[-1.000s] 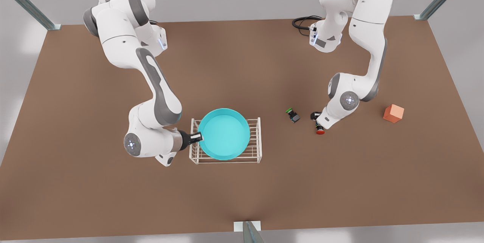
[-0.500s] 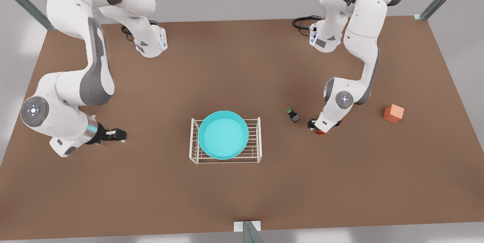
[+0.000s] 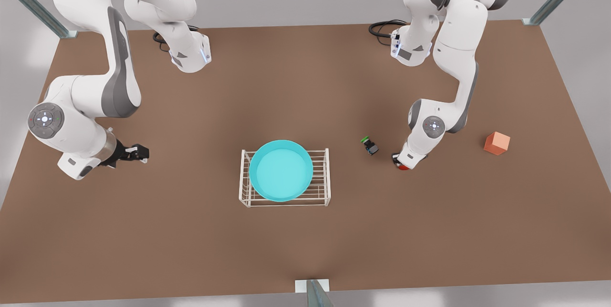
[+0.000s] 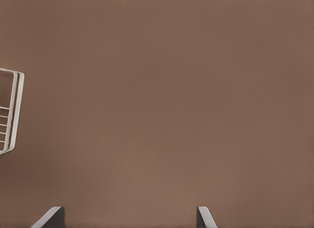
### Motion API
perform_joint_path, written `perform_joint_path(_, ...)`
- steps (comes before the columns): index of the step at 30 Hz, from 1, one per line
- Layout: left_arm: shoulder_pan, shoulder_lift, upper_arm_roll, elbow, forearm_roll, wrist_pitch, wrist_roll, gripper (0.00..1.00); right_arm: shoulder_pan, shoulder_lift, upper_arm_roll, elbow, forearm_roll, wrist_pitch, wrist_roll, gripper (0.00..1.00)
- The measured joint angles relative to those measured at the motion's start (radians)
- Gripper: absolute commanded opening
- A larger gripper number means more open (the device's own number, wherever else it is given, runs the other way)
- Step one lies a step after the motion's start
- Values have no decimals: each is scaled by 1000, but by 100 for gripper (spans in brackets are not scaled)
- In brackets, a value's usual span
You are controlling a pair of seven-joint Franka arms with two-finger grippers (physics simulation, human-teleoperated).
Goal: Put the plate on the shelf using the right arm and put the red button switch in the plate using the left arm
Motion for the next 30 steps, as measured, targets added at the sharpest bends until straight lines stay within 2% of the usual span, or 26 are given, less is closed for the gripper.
perform_joint_path(4, 3, -80, 4, 34, 2, -41, -14, 37, 0, 1, 0, 2, -2, 5, -18, 100)
perform_joint_path(10, -6, -123, -12, 281, 7, -262, -40, 37, -10, 1, -6, 21, -1, 5, -40, 100)
perform_joint_path(15, -22, -101, -187, 545, 0, -477, -133, 37, -8, 1, -7, 25, -3, 4, -54, 100)
perform_joint_path(18, -56, 7, -328, 779, -5, -557, -254, 37, -8, 1, -7, 24, -2, 4, -60, 100)
perform_joint_path(21, -166, 157, -365, 999, -6, -581, -391, 37, -8, 1, -7, 24, -2, 3, -65, 100)
perform_joint_path(25, -248, 267, -368, 1055, -3, -493, -554, 37, -8, 1, -7, 24, -3, 2, -71, 100)
perform_joint_path(29, -263, 323, -357, 1058, 22, -408, -682, 38, -8, 1, -7, 24, -3, 2, -76, 100)
perform_joint_path(30, -263, 330, -349, 1058, 23, -379, -706, 100, -8, 1, -7, 24, -3, 2, -77, 100)
